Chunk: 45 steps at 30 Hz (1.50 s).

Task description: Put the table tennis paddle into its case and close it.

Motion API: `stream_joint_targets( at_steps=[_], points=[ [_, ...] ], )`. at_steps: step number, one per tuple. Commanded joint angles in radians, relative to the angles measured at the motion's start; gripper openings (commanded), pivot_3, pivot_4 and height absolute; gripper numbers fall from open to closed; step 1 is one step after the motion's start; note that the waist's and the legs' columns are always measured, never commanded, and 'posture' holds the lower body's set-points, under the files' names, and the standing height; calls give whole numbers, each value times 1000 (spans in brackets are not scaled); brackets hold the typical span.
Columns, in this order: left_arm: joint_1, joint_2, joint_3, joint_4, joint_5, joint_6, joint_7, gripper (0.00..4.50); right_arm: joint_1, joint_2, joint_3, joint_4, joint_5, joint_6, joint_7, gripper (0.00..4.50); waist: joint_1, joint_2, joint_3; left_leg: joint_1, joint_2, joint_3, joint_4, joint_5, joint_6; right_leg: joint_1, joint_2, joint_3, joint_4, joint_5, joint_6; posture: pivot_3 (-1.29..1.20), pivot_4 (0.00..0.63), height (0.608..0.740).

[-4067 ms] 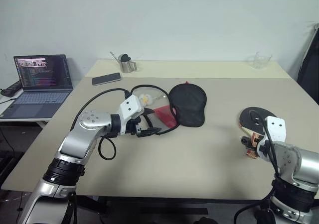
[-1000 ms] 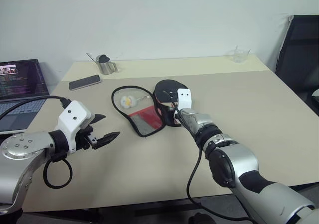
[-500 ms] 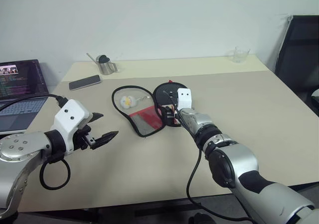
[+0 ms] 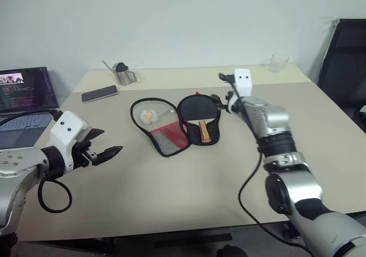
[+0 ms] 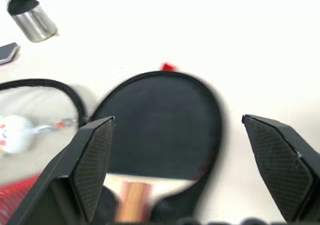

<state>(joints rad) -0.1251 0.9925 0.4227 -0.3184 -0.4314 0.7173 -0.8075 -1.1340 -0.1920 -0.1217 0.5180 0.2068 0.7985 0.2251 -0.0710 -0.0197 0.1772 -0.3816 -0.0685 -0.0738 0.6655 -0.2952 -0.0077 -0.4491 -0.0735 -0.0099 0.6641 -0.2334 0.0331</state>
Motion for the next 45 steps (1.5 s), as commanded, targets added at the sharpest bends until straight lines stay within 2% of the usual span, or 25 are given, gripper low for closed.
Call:
stream_joint_targets(
  at_steps=[1,2,3,9,14,20,23,32,39,45],
  points=[
    [-84,-2,-91,116,66,-49,26,3996,60,-195,84,-169,161,67,495,4472,8,0,0,0,0,0,0,0,0,0,0,0,0,0,0,0,150,740],
    [-128,-22,-138,157,86,-58,41,3996,88,-262,125,-206,176,48,623,4472,14,1,0,1,0,0,0,0,1,1,1,-1,0,0,0,0,150,740],
    [-168,-40,-172,192,97,-62,53,3996,104,-301,155,-226,172,20,684,4472,18,1,0,1,0,0,0,-1,2,1,1,-1,0,0,0,0,150,740],
    [-363,-131,-301,399,183,-74,110,3996,187,-418,210,-379,239,-83,1000,4472,18,-1,0,2,3,0,5,-2,4,4,2,-2,1,1,0,0,150,740],
    [-459,-186,-386,500,227,-83,99,3996,194,-440,200,-354,225,-141,1036,4472,19,-1,0,1,3,0,11,-2,0,5,3,-3,2,2,0,0,150,740],
    [-531,-245,-432,559,258,-39,121,3996,195,-493,196,-349,218,-169,1089,4472,36,-1,0,0,3,-1,13,-2,0,5,3,-3,1,3,0,0,150,740],
    [-553,-285,-436,571,256,-33,128,3437,180,-500,187,-303,195,-193,1064,4500,40,-2,0,0,3,-1,13,-2,0,5,3,-3,1,3,0,0,150,740],
    [-612,-358,-450,668,281,-37,158,158,158,-503,193,-258,175,-229,1055,4500,40,-2,0,0,3,-1,14,-2,0,5,2,-3,1,3,0,0,150,740],
    [-658,-420,-497,707,318,-64,166,66,179,-539,158,-305,206,-205,1085,4500,45,-2,0,-1,3,-1,14,-2,0,5,2,-3,1,4,1,0,150,740],
    [-688,-520,-513,636,289,-83,142,66,192,-526,147,-308,172,-230,1008,4500,46,-2,0,-1,3,-1,14,-2,0,6,2,-3,1,4,1,0,150,740]
  ],
)
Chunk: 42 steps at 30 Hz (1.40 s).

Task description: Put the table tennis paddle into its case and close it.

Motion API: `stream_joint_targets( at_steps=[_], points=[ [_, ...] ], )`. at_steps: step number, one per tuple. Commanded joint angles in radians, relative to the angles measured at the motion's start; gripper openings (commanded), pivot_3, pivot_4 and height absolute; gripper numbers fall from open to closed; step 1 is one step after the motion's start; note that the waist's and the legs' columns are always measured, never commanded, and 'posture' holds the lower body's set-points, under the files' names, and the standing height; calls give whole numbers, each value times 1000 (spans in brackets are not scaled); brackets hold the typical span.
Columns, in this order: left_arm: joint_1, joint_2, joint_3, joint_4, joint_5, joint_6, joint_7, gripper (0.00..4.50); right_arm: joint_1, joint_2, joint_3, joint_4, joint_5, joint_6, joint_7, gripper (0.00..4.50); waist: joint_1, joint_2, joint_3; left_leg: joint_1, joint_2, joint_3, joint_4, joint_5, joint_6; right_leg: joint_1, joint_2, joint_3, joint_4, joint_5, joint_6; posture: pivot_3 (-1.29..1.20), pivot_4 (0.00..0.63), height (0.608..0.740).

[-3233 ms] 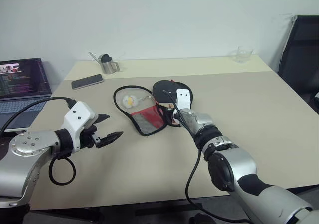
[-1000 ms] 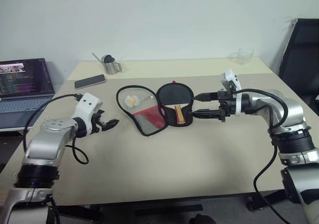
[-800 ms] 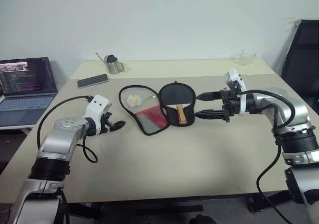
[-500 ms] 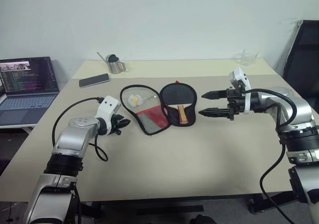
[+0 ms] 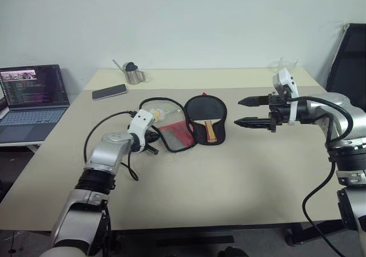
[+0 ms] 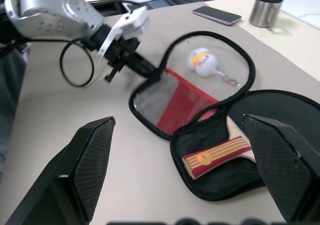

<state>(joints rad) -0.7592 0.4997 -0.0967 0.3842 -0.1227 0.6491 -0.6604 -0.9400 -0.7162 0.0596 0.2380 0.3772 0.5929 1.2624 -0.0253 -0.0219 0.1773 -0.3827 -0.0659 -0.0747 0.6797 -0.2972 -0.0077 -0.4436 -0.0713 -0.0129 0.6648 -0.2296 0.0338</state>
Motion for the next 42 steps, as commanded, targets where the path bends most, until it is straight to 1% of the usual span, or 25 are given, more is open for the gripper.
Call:
stream_joint_targets(
  at_steps=[1,2,5,9,11,14,15,17,19,22,24,25,26,28,29,31,34,35,37,39,41,42],
  points=[
    [-71,-46,11,-69,-24,-24,-4,66,1,-3,-39,-29,2,-24,-38,4500,0,0,0,0,0,0,0,0,0,0,0,0,0,0,0,0,150,740],
    [-85,-62,14,-71,-27,-35,-6,66,4,-6,-42,-32,1,-26,-45,4500,1,-1,0,0,0,0,0,0,0,0,0,0,0,0,0,0,150,740],
    [-115,-100,-15,-88,-1,-146,-16,66,13,-20,-53,-37,1,-28,-65,4500,1,-1,0,-1,0,0,0,0,0,0,0,0,0,0,0,0,150,740],
    [-167,-212,-19,-89,-13,-216,26,66,14,-29,-79,-37,0,-40,-107,4500,4,-1,0,-1,0,0,0,0,0,0,0,0,-1,0,0,0,150,740],
    [-192,-274,-62,-40,36,-241,71,66,5,-25,-97,-24,-17,-67,-154,4500,6,-1,0,0,0,0,0,0,0,1,-1,0,-1,0,1,0,150,740],
    [-216,-364,-172,135,178,-223,205,66,-54,-5,-133,45,-60,-87,-307,4500,8,-1,0,1,-1,1,1,0,0,2,-1,0,-1,1,1,0,150,740],
    [-210,-388,-192,182,201,-228,228,66,-77,4,-149,70,-69,-84,-357,4500,7,-1,0,2,-1,2,0,0,0,2,-1,1,-1,1,2,0,150,740],
    [-192,-406,-231,234,246,-258,251,66,-102,11,-176,95,-64,-63,-413,4500,5,-1,0,3,-1,4,0,0,0,2,0,3,0,1,2,0,150,740],
    [-179,-404,-216,227,241,-259,250,66,-94,7,-186,89,-65,-53,-434,4500,4,-1,0,2,0,3,0,0,0,1,0,2,0,1,1,0,150,740],
    [-161,-332,-141,136,203,-262,222,66,-49,22,-207,63,-59,-7,-495,4500,-1,-1,0,2,1,4,0,0,0,1,1,2,0,2,0,0,150,740],
    [-156,-263,-55,26,130,-283,161,66,-45,80,-239,65,-26,94,-584,4500,-8,-1,0,2,2,4,0,0,0,1,1,3,0,2,0,0,150,740],
    [-152,-235,-7,-40,69,-279,113,66,-56,123,-273,78,1,159,-641,4500,-9,-1,0,2,3,5,0,0,0,0,1,3,0,3,-1,0,150,740],
    [-144,-201,55,-127,-21,-245,47,66,-70,167,-290,110,2,198,-709,4500,-10,-1,0,2,4,5,0,0,0,0,2,3,0,3,-2,0,150,740],
    [-128,-141,133,-247,-140,-149,-36,66,-95,230,-321,182,-10,243,-817,4500,-10,0,0,1,5,5,0,0,0,-1,3,3,0,4,-2,0,150,740],
    [-117,-107,161,-289,-170,-116,-53,221,-108,257,-345,227,-14,240,-869,4500,-7,0,0,1,5,5,0,0,0,-1,3,3,0,4,-2,0,150,740],
    [-92,-47,202,-356,-218,-54,-77,659,-117,285,-361,288,-14,219,-902,4500,-5,0,0,1,4,5,0,0,0,-1,2,3,-1,4,-2,0,150,740],
    [-49,33,257,-442,-299,43,-113,1636,-128,312,-366,360,2,243,-918,4500,0,0,0,1,3,4,0,0,0,0,2,3,-2,4,-2,0,150,740],
    [-26,71,274,-468,-319,69,-129,2105,-138,326,-380,393,15,273,-940,4500,0,0,0,0,3,4,0,0,0,0,2,3,-2,4,-2,0,150,740],
    [20,139,295,-503,-342,106,-157,2756,-146,343,-397,436,20,294,-973,4500,-4,0,0,0,3,4,0,0,0,0,2,2,-2,4,-2,0,150,740],
    [85,213,330,-538,-375,126,-201,3542,-154,355,-432,468,42,312,-998,4500,-7,0,0,1,3,3,0,0,0,0,2,2,-2,4,-2,0,150,740],
    [136,267,381,-572,-436,163,-237,4287,-161,364,-469,484,71,345,-1011,4500,-9,0,0,1,4,4,-1,0,0,0,3,3,-2,4,-2,0,150,740],
    [160,289,409,-589,-467,180,-250,4459,-163,368,-490,488,94,379,-1015,4500,-10,0,0,1,4,4,-1,0,0,0,3,3,-2,4,-2,0,150,740]
  ],
)
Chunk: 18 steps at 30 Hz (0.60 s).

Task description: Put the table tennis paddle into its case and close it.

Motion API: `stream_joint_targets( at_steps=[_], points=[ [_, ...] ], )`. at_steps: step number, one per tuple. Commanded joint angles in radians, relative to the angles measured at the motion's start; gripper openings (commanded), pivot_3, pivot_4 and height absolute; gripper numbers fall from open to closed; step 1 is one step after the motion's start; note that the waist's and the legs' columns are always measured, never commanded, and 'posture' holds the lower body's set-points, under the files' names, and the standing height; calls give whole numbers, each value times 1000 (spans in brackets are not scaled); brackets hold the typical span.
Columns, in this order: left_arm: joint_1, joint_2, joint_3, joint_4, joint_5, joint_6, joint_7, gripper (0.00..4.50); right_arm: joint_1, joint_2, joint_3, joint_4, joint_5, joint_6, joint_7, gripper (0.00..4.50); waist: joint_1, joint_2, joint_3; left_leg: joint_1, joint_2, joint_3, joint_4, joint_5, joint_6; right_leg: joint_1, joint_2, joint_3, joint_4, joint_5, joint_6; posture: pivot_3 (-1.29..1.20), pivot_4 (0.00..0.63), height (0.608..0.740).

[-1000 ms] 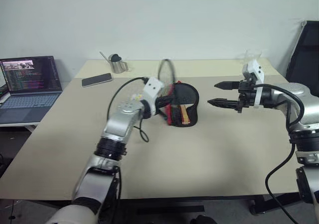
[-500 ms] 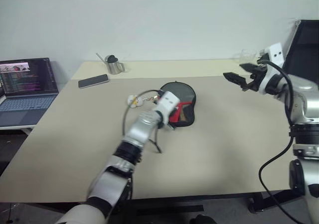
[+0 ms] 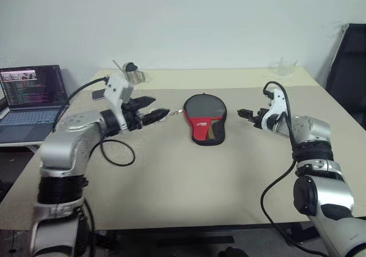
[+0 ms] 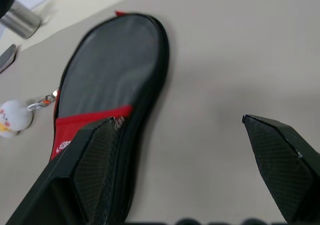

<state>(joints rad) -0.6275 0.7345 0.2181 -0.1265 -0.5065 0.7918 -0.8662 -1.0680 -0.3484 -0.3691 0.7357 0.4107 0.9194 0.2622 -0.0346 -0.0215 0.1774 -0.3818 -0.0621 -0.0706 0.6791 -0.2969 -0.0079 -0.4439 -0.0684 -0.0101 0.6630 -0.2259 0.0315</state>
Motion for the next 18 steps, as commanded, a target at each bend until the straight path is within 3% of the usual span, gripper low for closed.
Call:
stream_joint_targets(
  at_steps=[1,7,18],
  points=[
    [51,73,119,-92,-106,48,-54,4459,-34,5,-78,-11,82,86,-14,4500,0,0,0,0,0,0,0,0,0,0,0,0,0,0,0,0,150,740],
    [268,187,191,-177,-112,16,-103,4459,-8,63,-193,-3,184,230,-87,4500,-3,0,0,3,1,1,-1,0,1,2,0,1,0,0,0,0,150,740],
    [362,198,237,-271,-153,27,-18,4459,29,177,-176,-72,208,269,-133,4500,2,0,0,2,1,0,0,0,1,2,1,0,0,0,0,0,150,740]
  ],
)
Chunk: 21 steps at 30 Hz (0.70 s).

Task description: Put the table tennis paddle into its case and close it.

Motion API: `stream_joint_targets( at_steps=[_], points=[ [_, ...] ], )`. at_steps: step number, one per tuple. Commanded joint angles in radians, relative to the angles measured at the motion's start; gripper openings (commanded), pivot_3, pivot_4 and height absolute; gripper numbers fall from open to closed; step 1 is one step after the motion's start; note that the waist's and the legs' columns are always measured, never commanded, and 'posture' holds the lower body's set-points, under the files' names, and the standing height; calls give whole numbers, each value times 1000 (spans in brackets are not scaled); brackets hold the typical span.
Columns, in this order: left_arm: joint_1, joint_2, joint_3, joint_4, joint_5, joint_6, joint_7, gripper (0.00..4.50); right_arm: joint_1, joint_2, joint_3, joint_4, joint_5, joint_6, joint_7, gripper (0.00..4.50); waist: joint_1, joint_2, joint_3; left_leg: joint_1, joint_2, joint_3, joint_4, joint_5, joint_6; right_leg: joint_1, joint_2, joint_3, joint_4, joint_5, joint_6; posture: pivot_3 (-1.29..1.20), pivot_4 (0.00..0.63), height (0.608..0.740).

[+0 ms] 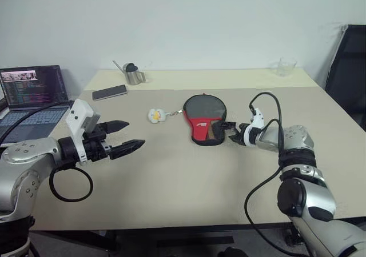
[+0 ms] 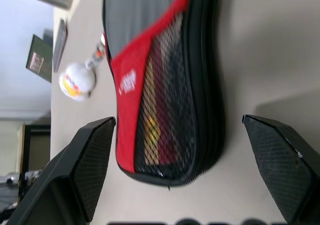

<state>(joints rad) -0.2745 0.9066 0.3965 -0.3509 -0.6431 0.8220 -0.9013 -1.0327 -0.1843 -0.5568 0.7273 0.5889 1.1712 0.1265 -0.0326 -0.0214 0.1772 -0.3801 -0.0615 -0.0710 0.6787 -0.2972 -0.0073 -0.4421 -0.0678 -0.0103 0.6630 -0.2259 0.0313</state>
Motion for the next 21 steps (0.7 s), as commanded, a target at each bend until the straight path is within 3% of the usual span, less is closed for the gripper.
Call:
stream_joint_targets(
  at_steps=[1,12,21],
  points=[
    [17,33,62,-50,-15,-4,20,4459,1,21,12,-59,25,10,-4,4500,0,0,0,0,0,0,0,0,0,0,0,0,0,0,0,0,150,740],
    [28,50,61,-67,-41,5,54,4459,37,88,62,-95,20,-16,-1,4500,-6,0,0,1,1,0,0,0,0,0,2,0,0,0,0,0,150,740],
    [13,52,43,-74,-47,13,69,4459,19,166,90,-21,2,-152,15,4500,-29,0,0,4,2,1,-1,0,0,2,3,2,1,0,-1,0,150,740]
  ],
)
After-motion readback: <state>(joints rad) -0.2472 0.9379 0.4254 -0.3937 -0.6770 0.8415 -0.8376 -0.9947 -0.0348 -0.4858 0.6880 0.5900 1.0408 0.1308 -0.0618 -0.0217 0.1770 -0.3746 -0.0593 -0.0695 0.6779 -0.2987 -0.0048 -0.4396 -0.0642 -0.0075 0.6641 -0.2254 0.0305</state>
